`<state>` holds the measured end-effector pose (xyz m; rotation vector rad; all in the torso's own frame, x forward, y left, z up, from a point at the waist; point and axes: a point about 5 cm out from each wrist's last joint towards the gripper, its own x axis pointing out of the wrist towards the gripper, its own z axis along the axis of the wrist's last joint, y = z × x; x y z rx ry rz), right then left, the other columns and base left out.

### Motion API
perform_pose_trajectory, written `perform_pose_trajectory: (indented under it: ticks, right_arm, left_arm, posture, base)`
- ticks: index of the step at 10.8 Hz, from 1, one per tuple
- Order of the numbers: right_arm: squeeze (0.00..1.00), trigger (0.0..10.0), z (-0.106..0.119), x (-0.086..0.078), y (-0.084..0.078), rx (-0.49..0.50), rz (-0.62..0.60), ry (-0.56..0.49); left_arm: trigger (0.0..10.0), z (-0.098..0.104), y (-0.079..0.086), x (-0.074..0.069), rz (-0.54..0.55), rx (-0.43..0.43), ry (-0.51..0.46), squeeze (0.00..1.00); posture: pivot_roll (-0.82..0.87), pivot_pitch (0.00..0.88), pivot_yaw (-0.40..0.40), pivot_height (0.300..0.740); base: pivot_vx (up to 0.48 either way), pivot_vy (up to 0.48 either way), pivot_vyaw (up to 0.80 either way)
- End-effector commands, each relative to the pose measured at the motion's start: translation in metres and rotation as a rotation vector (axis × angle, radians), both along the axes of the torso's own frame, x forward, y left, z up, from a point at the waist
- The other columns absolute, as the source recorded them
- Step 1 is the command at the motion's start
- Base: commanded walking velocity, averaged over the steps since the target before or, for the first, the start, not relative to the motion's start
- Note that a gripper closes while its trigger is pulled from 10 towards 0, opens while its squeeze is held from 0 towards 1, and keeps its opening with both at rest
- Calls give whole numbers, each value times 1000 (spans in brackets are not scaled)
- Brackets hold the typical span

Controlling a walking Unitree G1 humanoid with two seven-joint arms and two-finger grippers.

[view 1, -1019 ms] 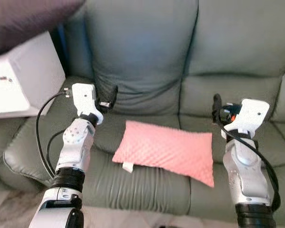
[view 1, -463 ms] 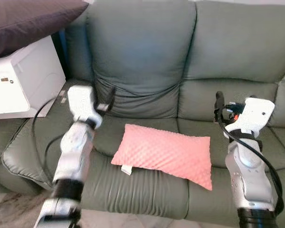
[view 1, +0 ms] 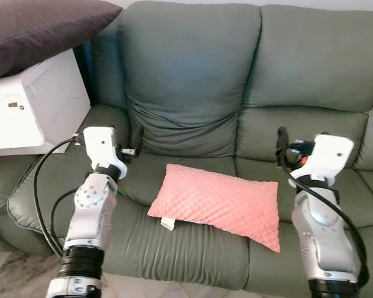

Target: Move the pillow to the sofa

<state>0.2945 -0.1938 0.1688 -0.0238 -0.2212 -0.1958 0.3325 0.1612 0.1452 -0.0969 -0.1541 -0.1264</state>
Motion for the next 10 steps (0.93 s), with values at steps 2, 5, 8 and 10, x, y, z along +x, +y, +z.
perform_pose_trajectory:
  ticks: [2,5,8,10]
  right_arm:
    - [0,10000,0,-7,-5,-5,-20,12]
    - [0,10000,0,-10,-4,-4,-14,20]
    - [0,10000,-1,-13,-2,7,-11,35]
    - [0,10000,-1,-13,-2,8,-7,41]
  left_arm:
    - [10000,1,3,-4,8,1,2,0]
    - [10000,1,3,-6,-10,12,19,0]
    - [10000,-4,-1,-11,-31,-3,42,0]
    - [10000,-1,-3,-12,-39,14,34,0]
  posture:
    - [-141,9,25,740]
    - [-145,38,26,740]
    - [-149,59,23,740]
    - [-149,73,18,740]
  base:
    - [0,0,0]
    - [0,0,0]
    - [0,0,0]
    - [0,0,0]
